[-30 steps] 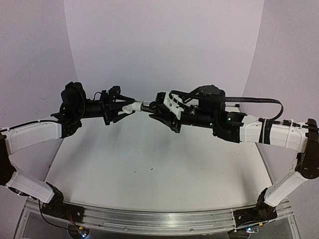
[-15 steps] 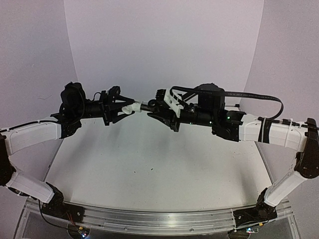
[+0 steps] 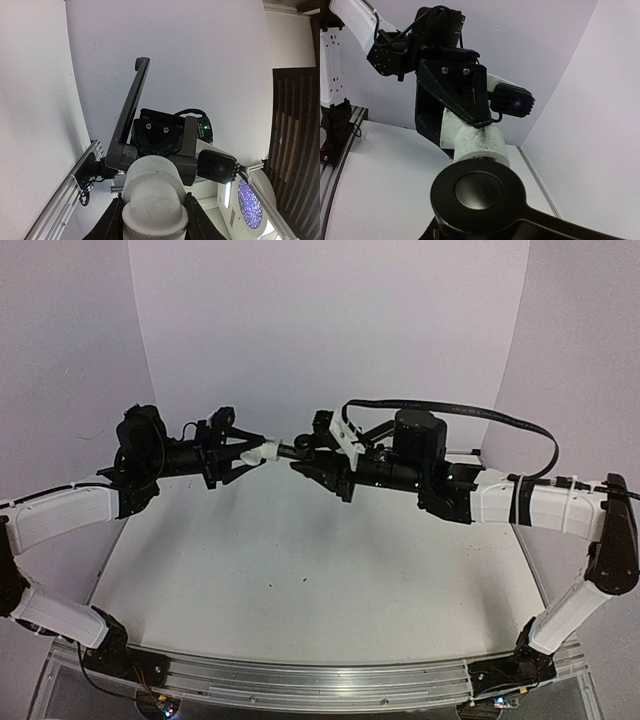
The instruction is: Install the water faucets
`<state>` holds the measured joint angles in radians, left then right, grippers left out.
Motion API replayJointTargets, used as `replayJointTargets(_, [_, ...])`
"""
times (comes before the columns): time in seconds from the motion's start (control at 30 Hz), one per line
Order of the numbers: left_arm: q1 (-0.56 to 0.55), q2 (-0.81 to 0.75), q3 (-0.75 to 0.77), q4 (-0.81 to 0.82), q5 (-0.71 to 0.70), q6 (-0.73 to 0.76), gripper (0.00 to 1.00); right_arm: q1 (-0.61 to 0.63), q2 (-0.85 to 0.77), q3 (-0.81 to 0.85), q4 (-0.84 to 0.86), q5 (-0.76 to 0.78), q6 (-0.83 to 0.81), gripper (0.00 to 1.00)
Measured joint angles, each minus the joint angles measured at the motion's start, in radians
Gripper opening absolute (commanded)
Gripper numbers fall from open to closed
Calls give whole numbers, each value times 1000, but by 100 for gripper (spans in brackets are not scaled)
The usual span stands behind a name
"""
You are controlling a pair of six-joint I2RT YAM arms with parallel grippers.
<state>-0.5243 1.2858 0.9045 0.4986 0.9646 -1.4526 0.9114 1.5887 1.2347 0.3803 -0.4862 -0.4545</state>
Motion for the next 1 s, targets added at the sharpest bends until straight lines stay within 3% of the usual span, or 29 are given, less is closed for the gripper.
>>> replayJointTargets(0.57, [1, -5, -2, 3, 0, 184, 0, -32, 34, 29, 16, -114, 150, 0])
replayJointTargets(1.0, [-17, -5, 8, 8, -35, 472, 0, -77, 72, 33, 108, -230, 324, 0])
